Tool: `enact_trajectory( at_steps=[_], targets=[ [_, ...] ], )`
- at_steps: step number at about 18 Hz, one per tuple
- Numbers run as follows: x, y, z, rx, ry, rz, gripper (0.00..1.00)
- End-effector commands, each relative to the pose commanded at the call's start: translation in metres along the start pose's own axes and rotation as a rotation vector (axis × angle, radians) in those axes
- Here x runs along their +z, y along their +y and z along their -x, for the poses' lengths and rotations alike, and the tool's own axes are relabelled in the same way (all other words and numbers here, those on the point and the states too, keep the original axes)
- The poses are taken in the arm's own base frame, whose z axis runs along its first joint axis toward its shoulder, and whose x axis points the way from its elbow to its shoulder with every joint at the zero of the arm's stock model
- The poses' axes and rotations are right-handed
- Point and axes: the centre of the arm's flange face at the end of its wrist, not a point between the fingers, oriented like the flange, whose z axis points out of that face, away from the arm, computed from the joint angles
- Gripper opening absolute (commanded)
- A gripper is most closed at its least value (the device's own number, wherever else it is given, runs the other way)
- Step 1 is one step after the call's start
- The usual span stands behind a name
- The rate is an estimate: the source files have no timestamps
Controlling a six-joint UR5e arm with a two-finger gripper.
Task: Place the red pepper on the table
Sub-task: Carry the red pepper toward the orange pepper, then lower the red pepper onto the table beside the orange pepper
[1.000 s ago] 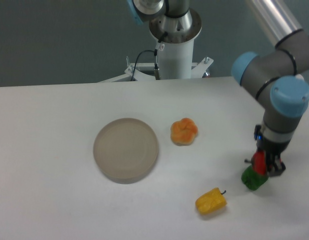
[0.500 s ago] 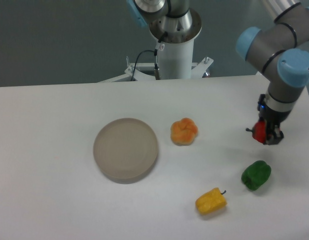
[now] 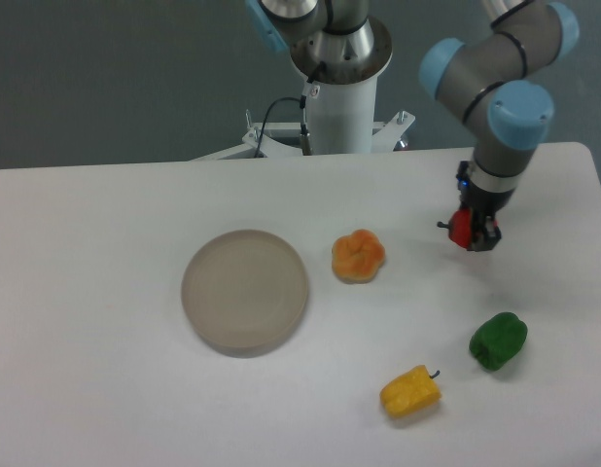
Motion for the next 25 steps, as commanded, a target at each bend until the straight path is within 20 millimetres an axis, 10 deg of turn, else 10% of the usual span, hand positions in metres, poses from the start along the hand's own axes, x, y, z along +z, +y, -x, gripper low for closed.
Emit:
enact_trajectory(
  at_steps=[8, 25],
  targets=[
    [0.014, -0.052, 0.009, -0.074, -0.010, 0.001, 0.65],
    [0.035, -0.038, 0.025, 0.021, -0.004, -0.019, 0.66]
  ],
)
